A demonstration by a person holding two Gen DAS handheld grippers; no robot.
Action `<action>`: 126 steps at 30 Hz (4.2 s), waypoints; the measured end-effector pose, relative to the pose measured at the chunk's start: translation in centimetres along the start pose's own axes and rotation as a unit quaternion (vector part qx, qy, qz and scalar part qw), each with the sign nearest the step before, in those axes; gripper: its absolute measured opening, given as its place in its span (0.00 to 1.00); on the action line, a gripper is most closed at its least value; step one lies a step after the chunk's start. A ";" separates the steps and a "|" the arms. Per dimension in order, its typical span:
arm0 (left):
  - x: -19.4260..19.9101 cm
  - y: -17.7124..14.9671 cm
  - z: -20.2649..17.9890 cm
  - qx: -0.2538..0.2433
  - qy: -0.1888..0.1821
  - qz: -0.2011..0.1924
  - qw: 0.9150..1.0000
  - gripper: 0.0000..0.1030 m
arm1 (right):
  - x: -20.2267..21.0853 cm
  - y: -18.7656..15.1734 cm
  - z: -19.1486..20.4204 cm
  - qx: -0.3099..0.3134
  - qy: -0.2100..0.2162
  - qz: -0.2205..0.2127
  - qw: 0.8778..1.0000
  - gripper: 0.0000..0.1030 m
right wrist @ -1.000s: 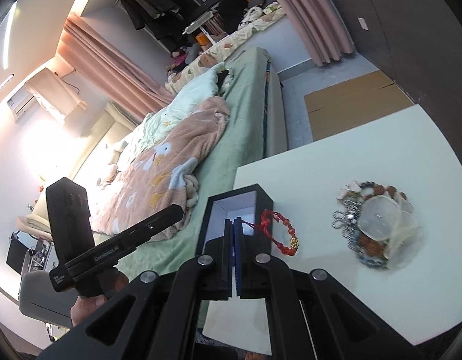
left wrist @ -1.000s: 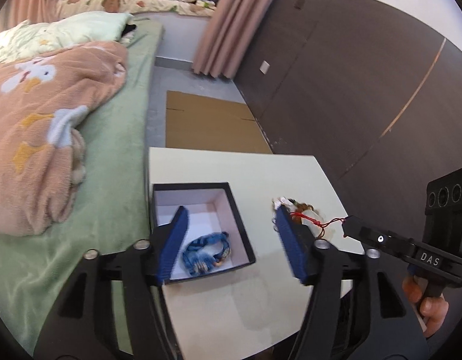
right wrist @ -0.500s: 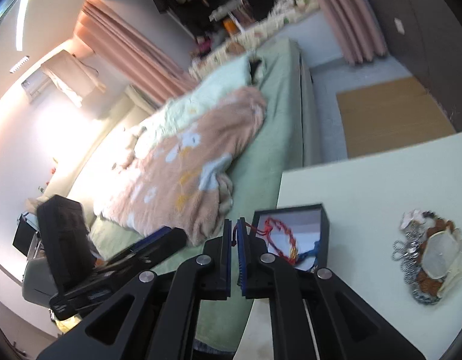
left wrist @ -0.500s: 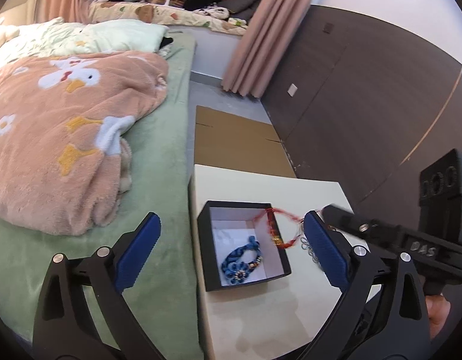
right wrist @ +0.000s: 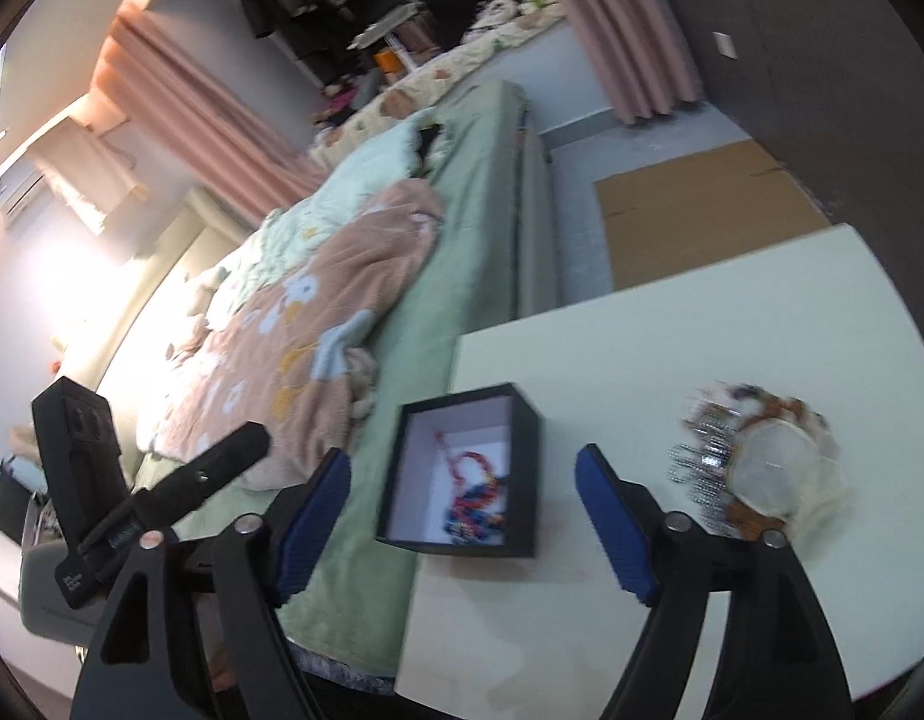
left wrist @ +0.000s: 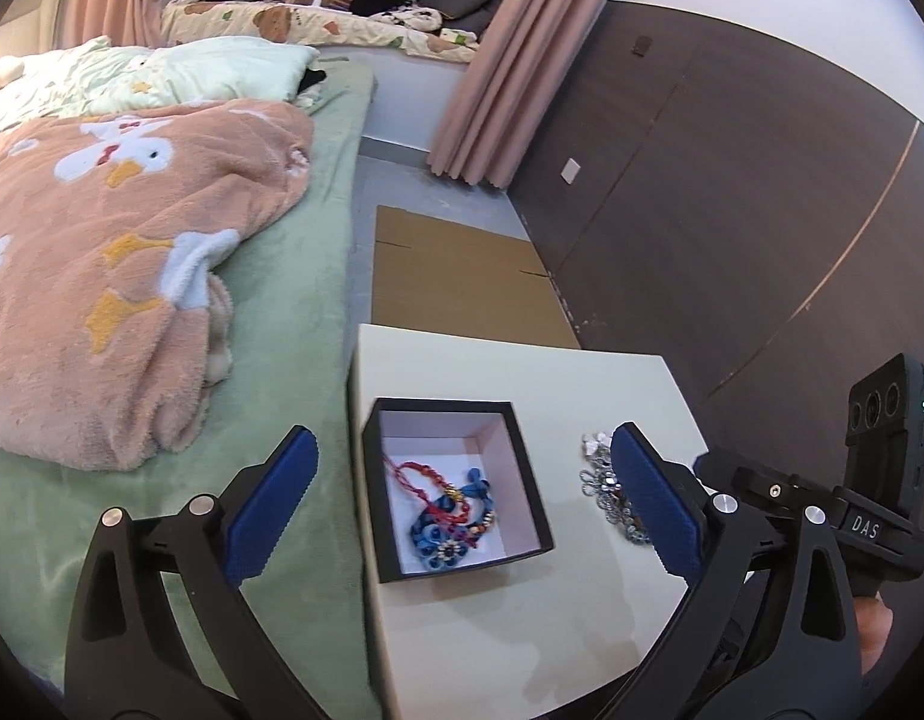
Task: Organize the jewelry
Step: 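Return the left tool to the jewelry pile, then grasp the white organza pouch with the right tool and lift it, then lower the white pouch into the black box and open the right tool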
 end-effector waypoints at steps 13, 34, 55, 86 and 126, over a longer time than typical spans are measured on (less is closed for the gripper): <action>-2.9 -1.7 -6.2 -0.041 -0.026 0.021 0.999 0.95 | 5.3 -1.1 -9.0 -0.064 -0.082 -0.010 0.994 0.88; -10.9 -7.0 -13.0 -0.087 -0.060 0.108 0.989 0.79 | -1.0 -3.7 -16.7 -0.142 -0.112 0.062 0.982 0.61; -16.4 -10.9 -14.4 -0.105 -0.083 0.183 0.974 0.39 | 7.0 -0.5 -16.4 -0.156 -0.059 -0.058 0.984 0.01; -11.7 -10.0 -16.0 -0.133 -0.095 0.154 0.974 0.09 | 7.3 -0.2 -13.8 -0.131 -0.052 -0.064 0.988 0.02; -2.8 -1.2 -1.3 -0.013 -0.022 0.028 0.999 0.73 | -0.3 0.9 1.6 -0.010 0.074 -0.047 0.996 0.02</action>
Point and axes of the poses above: each gripper's, at about its wrist camera, not at the fingertips, and x roughly against the way its jaws point, z to its left, y to its top, the point moved 6 cm from there along -x, roughly the way its jaws point, and after that the axes turned 4 degrees about x, right-handed, at the moved point
